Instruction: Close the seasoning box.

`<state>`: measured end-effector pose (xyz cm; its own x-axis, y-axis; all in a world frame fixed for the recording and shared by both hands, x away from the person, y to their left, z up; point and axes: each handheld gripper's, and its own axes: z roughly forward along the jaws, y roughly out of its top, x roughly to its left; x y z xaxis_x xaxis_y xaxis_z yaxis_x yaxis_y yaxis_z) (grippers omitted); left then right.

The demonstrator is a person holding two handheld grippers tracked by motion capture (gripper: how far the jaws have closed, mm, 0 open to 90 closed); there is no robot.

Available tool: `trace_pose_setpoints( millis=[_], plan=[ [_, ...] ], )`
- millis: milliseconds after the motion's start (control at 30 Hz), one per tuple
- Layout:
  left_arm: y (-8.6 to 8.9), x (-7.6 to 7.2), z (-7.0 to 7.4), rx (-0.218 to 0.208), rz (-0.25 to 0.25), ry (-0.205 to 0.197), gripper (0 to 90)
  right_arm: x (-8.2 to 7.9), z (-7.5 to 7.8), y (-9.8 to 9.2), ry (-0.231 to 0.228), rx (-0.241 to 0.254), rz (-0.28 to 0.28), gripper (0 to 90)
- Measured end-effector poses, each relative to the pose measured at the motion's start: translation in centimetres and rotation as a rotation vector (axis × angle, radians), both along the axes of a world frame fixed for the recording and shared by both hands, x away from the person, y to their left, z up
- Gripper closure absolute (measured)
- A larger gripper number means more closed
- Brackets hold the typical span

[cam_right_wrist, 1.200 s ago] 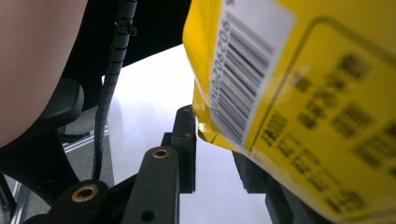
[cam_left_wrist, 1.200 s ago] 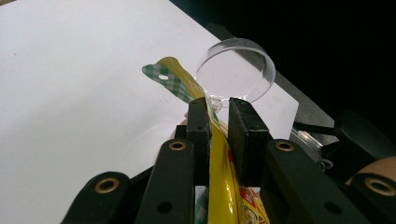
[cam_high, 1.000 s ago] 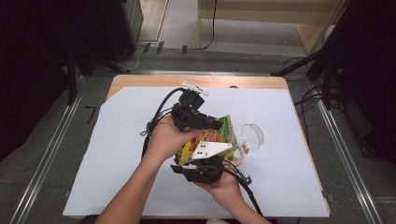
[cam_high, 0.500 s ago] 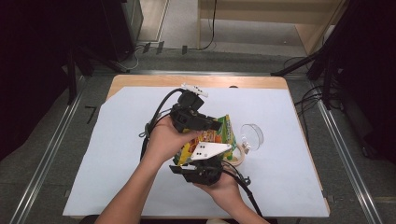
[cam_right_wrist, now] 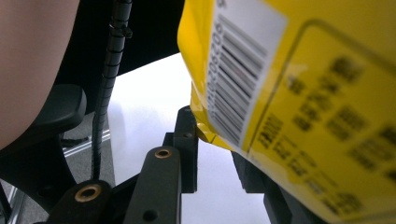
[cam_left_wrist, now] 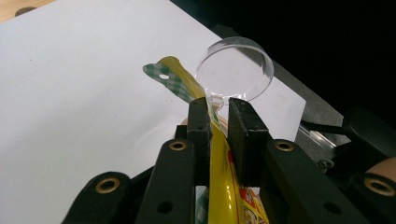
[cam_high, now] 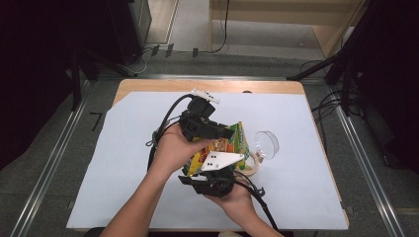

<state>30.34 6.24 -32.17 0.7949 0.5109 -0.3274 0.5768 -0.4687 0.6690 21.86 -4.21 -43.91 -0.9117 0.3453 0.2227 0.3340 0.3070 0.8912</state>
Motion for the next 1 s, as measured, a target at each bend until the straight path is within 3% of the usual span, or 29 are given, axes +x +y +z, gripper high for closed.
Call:
trace_pose_setpoints(
  millis=[733, 900, 1000],
  plan=[
    [0.09, -0.54, 0.57, 0.006, 0.006, -0.03, 80.0, -0.19, 0.39, 0.09, -0.02, 0.006, 0.005, 74.3],
    [0.13, -0.1, 0.07, 0.0, 0.011, -0.011, 80.1, 0.0, 0.12, 0.1, 0.007, 0.003, 0.006, 74.3],
    [-0.05, -0.19, 0.18, 0.0, 0.015, -0.021, 79.9, -0.01, 0.22, 0.02, 0.015, 0.004, 0.002, 74.3]
  ],
)
